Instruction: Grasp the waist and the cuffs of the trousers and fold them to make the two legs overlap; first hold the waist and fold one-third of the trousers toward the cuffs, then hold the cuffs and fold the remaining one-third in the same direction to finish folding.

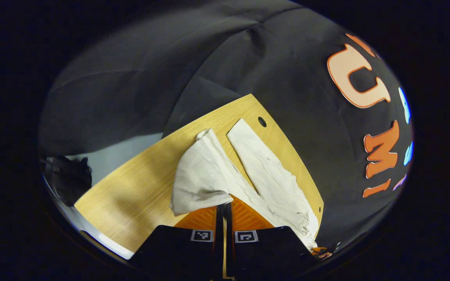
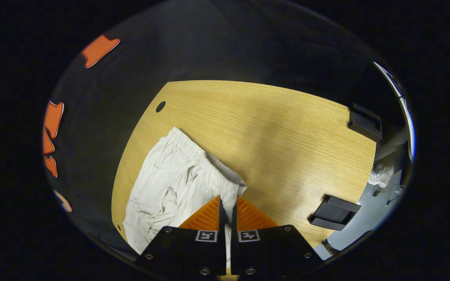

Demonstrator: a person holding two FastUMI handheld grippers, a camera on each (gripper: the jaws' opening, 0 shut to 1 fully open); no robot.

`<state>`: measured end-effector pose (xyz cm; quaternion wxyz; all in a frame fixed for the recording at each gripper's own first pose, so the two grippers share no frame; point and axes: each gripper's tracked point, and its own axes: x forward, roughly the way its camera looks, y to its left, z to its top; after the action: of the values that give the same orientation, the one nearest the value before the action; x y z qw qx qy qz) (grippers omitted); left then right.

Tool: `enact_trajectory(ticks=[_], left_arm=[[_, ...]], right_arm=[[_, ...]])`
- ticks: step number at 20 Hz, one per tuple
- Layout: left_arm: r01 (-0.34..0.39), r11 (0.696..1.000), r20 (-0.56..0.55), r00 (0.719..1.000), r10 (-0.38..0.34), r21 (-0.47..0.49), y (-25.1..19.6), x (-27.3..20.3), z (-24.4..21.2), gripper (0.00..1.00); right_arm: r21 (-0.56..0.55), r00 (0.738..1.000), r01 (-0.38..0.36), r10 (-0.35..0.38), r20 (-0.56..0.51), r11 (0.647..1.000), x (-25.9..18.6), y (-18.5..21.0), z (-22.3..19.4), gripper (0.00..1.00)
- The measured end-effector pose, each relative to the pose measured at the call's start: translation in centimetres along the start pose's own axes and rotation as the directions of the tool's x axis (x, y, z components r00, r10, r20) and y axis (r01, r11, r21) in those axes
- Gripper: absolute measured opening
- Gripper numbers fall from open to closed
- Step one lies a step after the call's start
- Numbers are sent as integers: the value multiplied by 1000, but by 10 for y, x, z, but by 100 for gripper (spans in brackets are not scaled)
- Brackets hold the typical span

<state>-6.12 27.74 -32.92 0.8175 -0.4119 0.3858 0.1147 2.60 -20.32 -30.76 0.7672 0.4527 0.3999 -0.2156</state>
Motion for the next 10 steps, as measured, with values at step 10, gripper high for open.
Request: enact_trajectory(ticks=[10], left_arm=[[0,978,-73,997,16,207,-79,72,73,5]], right_arm=[[28,996,-27,29,-83,999,11,75,47,5]])
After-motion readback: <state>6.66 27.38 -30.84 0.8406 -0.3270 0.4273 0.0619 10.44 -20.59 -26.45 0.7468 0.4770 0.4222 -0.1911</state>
